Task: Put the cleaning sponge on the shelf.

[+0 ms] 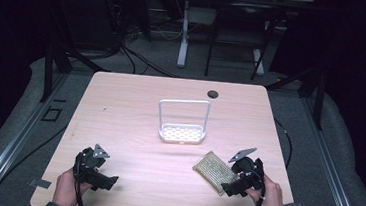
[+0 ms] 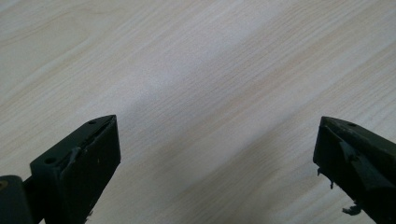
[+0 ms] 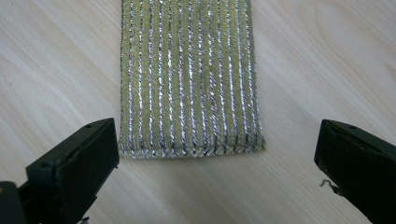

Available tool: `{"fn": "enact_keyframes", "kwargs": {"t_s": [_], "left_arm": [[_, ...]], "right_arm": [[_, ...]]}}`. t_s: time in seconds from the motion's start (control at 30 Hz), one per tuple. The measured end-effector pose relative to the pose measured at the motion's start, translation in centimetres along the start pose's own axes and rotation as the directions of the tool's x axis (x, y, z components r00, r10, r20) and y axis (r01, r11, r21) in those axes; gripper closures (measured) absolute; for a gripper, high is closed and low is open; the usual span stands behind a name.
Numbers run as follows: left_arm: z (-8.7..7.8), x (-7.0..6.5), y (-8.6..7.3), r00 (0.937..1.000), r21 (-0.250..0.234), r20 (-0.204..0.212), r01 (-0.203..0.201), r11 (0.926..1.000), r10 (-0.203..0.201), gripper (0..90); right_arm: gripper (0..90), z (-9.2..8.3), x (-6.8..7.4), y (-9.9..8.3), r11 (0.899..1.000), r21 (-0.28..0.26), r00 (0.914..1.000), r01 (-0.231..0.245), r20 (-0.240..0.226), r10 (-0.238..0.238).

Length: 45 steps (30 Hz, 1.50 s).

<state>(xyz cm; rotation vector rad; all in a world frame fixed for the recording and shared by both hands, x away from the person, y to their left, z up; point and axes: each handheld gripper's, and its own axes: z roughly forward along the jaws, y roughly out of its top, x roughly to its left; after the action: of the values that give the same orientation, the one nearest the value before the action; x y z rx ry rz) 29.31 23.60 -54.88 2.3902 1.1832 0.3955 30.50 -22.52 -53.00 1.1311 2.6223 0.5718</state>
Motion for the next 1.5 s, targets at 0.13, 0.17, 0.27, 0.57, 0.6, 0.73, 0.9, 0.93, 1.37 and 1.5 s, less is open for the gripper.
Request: {"fn": "enact_keyframes", "kwargs": {"t_s": [0.13,0.17,0.27,0.57,0.6,0.73,0.9,0.93,1.37,1.5], "left_arm": [[0.0,0.0,0.0,1.0000,0.000,-0.001,-0.001,1.0000,0.001,0.7],[0.0,0.0,0.0,1.0000,0.000,-0.001,-0.002,1.0000,0.002,0.7],[0.0,0.0,0.0,1.0000,-0.001,0.000,-0.002,1.0000,0.002,0.7],[-0.1,0.0,0.0,1.0000,0.000,-0.002,-0.005,1.0000,0.005,0.7],[-0.1,0.0,0.0,1.0000,0.000,-0.002,-0.005,1.0000,0.005,0.7],[-0.1,0.0,0.0,1.0000,0.001,-0.001,-0.007,1.0000,0.007,0.7],[-0.1,0.0,0.0,1.0000,0.002,0.000,-0.008,1.0000,0.008,0.7],[-0.1,0.0,0.0,1.0000,0.002,0.000,-0.008,1.0000,0.008,0.7],[-0.1,0.0,0.0,0.9999,0.003,0.001,-0.011,0.9999,0.011,0.8],[-0.1,-0.1,0.0,0.9999,0.002,0.000,-0.011,0.9999,0.011,0.8]], "right_arm": [[0.0,0.8,0.5,0.8,0.999,0.030,0.9997,0.021,-0.010,-0.021],[0.0,1.0,0.5,1.0,0.999,0.038,0.9995,0.028,-0.016,-0.027],[0.0,1.5,0.7,1.5,0.998,0.056,0.9991,0.030,-0.030,-0.028],[0.0,2.5,1.1,2.3,0.994,0.092,0.9984,0.050,-0.030,-0.048],[0.0,2.6,1.2,2.3,0.994,0.094,0.9981,0.056,-0.030,-0.053],[0.0,3.1,1.3,2.4,0.992,0.116,0.9980,0.055,-0.036,-0.051],[5.8,3.5,1.2,2.4,0.990,0.128,0.9982,0.049,-0.040,-0.044],[6.3,3.5,1.2,2.4,0.990,0.131,0.9981,0.053,-0.038,-0.049],[10.8,3.6,1.5,2.4,0.987,0.146,0.9978,0.066,-0.019,-0.064],[13.2,3.6,1.5,2.4,0.988,0.139,0.9980,0.062,-0.020,-0.060]]}}
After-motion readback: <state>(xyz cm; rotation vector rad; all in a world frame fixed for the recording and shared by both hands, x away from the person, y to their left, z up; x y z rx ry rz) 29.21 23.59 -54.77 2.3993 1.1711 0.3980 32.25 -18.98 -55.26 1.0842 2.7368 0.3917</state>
